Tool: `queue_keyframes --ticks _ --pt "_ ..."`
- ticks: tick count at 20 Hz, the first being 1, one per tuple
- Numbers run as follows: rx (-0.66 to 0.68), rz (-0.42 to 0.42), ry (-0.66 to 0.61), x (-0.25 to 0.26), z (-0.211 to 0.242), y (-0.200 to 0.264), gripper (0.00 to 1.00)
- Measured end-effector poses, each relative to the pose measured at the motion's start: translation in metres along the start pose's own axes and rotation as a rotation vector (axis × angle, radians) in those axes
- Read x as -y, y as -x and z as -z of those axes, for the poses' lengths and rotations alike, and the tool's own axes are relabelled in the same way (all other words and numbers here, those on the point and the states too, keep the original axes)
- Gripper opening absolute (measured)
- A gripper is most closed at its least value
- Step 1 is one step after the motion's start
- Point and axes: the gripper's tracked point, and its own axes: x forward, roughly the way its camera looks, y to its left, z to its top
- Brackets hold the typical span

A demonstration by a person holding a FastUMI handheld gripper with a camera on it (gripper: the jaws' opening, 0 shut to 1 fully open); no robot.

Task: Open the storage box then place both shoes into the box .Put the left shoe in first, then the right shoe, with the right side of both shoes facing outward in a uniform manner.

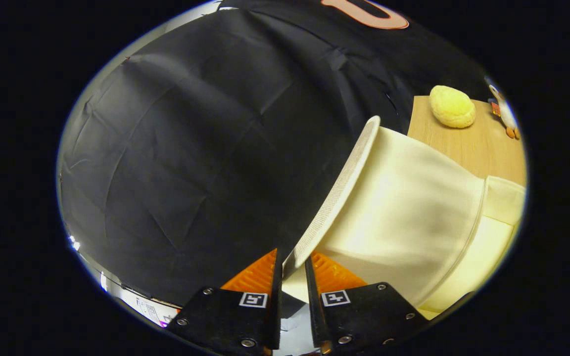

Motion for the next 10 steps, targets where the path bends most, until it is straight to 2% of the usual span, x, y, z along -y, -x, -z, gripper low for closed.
queue_keyframes --ticks 1,2,3,4,6,8,10 --pt "-0.001 0.014 0.023 0.007 0.001 -0.001 0.27" --pt "0.007 0.025 0.058 0.016 0.001 0.002 0.39" --pt "0.018 0.042 0.096 0.025 0.002 0.011 0.45" --pt "0.032 0.064 0.129 0.037 0.002 0.02 0.56" --pt "0.04 0.115 0.168 0.068 0.013 0.043 0.69" --pt "0.056 0.169 0.186 0.1 0.022 0.071 0.79" --pt "0.101 0.223 0.205 0.132 0.022 0.107 0.84"
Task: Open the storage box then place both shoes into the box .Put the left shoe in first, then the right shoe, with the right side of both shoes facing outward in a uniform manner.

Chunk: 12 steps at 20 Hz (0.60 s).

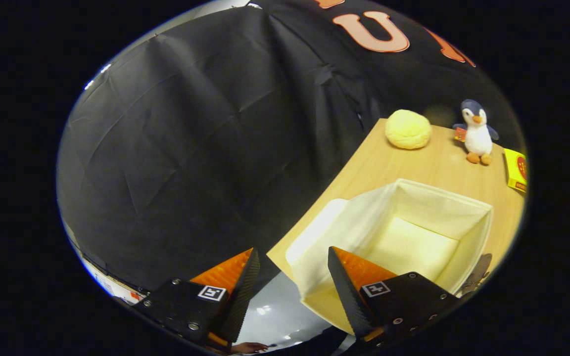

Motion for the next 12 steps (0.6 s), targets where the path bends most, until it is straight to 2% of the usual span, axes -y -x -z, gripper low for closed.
queue_keyframes --ticks 3,6,12 --pt "0.083 0.097 0.014 0.048 0.009 0.044 0.88" --pt "0.11 0.223 -0.008 0.113 0.034 0.08 0.88" --pt "0.081 0.452 -0.101 0.233 0.105 0.127 0.88"
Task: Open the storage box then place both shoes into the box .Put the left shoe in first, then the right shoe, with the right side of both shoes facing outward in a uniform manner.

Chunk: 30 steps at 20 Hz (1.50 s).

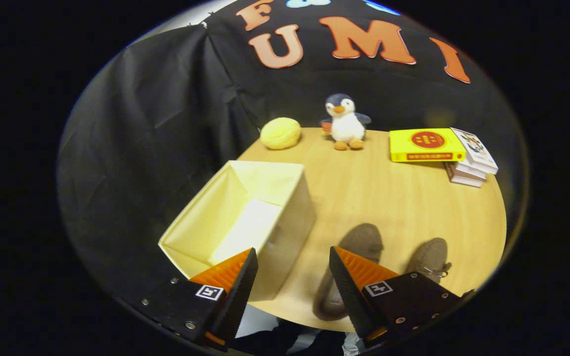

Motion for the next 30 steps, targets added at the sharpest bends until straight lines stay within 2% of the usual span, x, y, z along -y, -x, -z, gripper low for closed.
queue_keyframes --ticks 5,9,12,13,14,17,18,24,30 --pt "-0.082 0.093 -0.046 0.056 0.06 -0.016 0.85" --pt "-0.125 0.156 -0.047 0.087 0.082 -0.035 0.78" --pt "-0.167 0.173 -0.067 0.1 0.088 -0.058 0.67" --pt "-0.178 0.175 -0.078 0.102 0.09 -0.065 0.62" --pt "-0.18 0.186 -0.081 0.105 0.088 -0.072 0.52" --pt "-0.174 0.249 -0.067 0.119 0.085 -0.084 0.4" --pt "-0.175 0.255 -0.07 0.121 0.085 -0.089 0.3" --pt "-0.164 0.262 -0.111 0.118 0.081 -0.09 0.05" --pt "-0.144 0.249 -0.155 0.096 0.042 -0.048 0.04"
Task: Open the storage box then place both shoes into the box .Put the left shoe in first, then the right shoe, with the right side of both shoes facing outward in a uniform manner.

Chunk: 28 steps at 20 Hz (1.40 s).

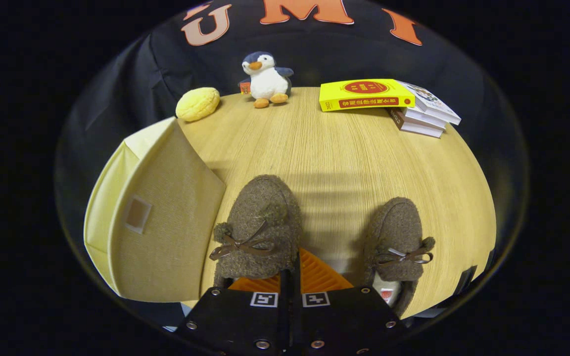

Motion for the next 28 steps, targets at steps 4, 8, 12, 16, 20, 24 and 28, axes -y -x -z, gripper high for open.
queue_keyframes --ticks 4,8,12,16,20,24,28 --pt "0.04 -0.006 -0.022 -0.025 -0.04 0.05 0.04" --pt "0.088 -0.062 -0.048 -0.069 -0.077 0.085 0.04" --pt "0.093 -0.134 -0.031 -0.128 -0.091 0.091 0.03" --pt "0.053 -0.149 -0.001 -0.178 -0.083 0.074 0.03" --pt "0.004 -0.111 0.018 -0.202 -0.07 0.041 0.03" --pt "-0.049 -0.059 0.021 -0.211 -0.056 0.009 0.03" --pt "-0.087 0.001 0.022 -0.215 -0.044 -0.025 0.03"
